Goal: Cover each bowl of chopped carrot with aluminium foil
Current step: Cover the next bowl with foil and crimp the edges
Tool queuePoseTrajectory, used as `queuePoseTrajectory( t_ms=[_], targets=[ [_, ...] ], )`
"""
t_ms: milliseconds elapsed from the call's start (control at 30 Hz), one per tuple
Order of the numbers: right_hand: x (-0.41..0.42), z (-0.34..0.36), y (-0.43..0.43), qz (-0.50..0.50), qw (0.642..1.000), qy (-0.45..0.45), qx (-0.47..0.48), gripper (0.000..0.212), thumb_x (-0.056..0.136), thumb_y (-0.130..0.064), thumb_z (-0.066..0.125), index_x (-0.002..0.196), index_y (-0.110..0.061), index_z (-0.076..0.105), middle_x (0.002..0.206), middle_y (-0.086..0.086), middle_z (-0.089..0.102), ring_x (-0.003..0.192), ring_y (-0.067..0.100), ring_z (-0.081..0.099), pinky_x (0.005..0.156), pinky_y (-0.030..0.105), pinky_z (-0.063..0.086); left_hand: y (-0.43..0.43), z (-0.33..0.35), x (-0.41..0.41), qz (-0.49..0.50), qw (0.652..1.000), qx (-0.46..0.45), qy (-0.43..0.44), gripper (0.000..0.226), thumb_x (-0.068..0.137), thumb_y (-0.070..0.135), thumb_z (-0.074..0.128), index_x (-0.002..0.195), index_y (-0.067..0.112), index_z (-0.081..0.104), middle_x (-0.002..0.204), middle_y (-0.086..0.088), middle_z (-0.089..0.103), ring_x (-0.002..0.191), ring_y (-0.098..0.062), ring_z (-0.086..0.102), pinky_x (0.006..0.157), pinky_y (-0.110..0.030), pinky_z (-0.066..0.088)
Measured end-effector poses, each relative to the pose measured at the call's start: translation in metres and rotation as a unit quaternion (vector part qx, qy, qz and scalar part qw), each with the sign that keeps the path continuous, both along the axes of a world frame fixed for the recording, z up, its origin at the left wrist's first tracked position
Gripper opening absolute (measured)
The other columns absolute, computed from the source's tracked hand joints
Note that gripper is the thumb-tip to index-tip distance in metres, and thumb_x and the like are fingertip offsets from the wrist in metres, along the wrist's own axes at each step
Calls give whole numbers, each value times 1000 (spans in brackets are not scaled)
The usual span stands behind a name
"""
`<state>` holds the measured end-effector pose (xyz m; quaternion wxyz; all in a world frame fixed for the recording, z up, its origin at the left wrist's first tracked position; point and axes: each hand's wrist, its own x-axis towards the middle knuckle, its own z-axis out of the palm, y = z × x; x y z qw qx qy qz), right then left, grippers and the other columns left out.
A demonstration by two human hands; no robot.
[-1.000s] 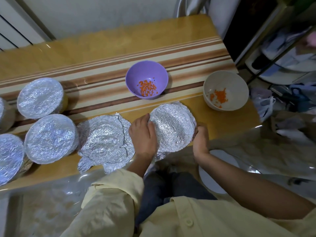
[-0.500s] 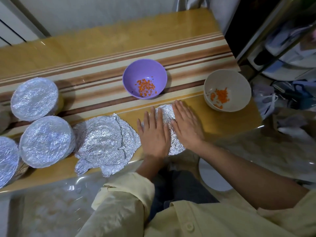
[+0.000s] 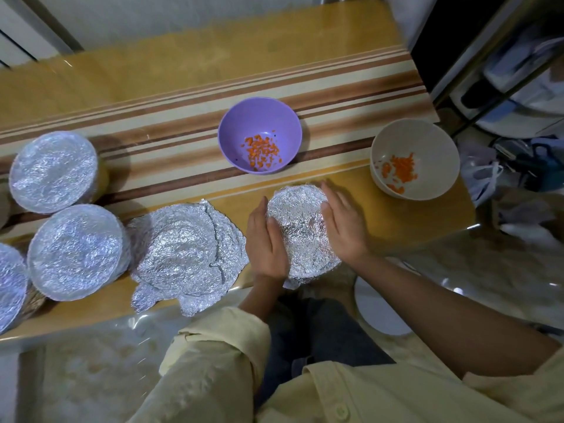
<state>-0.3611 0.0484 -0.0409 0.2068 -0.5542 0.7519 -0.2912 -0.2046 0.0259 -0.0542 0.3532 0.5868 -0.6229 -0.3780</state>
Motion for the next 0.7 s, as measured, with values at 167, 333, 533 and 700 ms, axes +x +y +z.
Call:
queuePoseTrajectory(
  t_ms=[167,333,533,700],
  targets=[
    [1,2,1,-3,999,-32,-6,44,102,-26,33,143,-12,42,138,8,50,116,26,54,93,37,45,0,-1,-1,9,1000,4,8,47,104,25,32,144,6,48,137,0,53,125,-1,45,107,-12,30],
    [-1,2,0,-14,998,-60,-11,39,102,-19,38,139,-10,47,136,10,52,116,23,54,96,33,42,-1,1,0,-5,1000,12,4,53,101,34,29,146,9,45,134,8,47,124,1,43,104,-9,29],
    [-8,16,-6,-52,977,-201,50,32,103,-14,37,129,-7,54,120,3,58,106,9,50,80,-3,32,-6,2,7,-48,999,15,-1,62,100,40,28,146,2,41,144,-7,41,135,-12,36,111,-10,19],
    [-5,11,4,-159,954,-252,29,32,103,-14,35,122,-3,58,107,3,57,96,13,49,70,7,36,-5,7,14,-14,998,-8,-57,62,98,42,26,140,3,52,142,-20,43,136,-29,40,115,-23,22]
  ],
)
